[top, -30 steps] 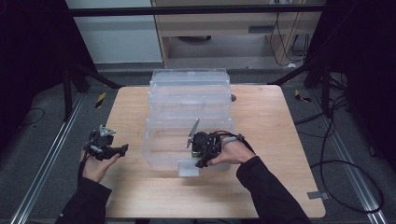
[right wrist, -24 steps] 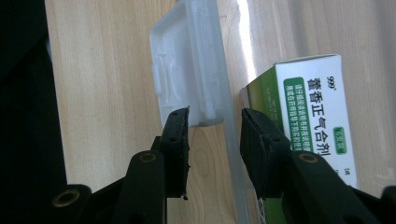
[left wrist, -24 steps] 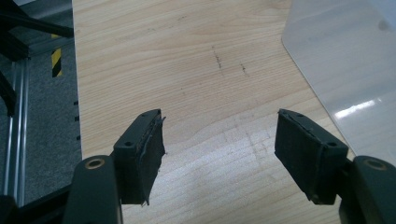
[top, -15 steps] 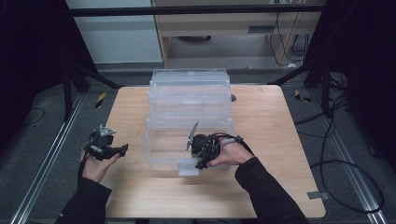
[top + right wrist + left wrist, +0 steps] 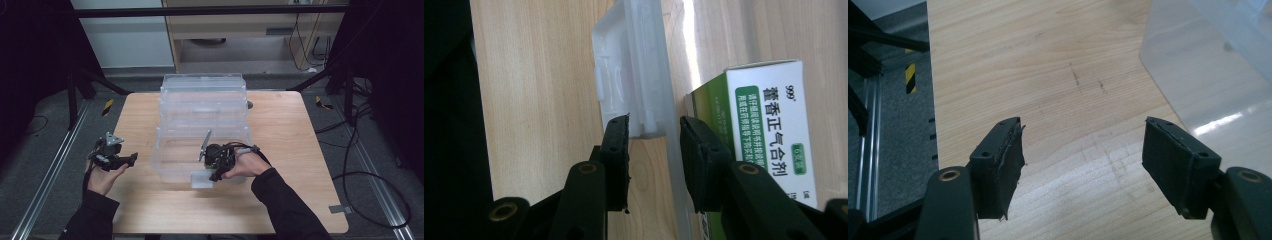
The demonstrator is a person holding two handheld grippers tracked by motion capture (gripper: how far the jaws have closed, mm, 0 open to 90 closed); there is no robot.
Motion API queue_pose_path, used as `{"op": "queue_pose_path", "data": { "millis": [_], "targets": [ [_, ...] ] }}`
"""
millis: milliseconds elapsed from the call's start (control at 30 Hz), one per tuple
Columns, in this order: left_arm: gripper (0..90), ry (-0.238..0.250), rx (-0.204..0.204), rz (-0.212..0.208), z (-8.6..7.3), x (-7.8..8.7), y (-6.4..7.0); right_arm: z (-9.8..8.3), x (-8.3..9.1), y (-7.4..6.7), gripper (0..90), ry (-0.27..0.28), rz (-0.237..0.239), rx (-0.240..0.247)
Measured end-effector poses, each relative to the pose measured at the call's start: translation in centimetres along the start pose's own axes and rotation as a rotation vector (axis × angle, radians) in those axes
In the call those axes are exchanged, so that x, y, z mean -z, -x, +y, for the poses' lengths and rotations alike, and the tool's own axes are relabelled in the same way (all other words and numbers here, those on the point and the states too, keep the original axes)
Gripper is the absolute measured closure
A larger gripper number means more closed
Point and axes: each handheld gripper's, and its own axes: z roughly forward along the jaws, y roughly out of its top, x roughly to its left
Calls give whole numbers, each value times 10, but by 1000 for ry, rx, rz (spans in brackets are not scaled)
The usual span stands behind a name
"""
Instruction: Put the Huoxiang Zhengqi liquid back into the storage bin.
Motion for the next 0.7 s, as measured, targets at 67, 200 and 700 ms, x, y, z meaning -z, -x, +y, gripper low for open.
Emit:
{"op": "queue_pose_path", "data": {
  "millis": [67, 200, 700],
  "targets": [
    [320, 10, -7, -5, 2, 2, 2, 0, 0, 0, 655, -1, 3, 1],
    [319, 27, -28, -21, 8, 6, 5, 0, 0, 1, 656, -3, 7, 1],
    [320, 101, -76, -27, 36, 32, 3, 1, 0, 0, 656, -10, 1, 7]
  ]
}}
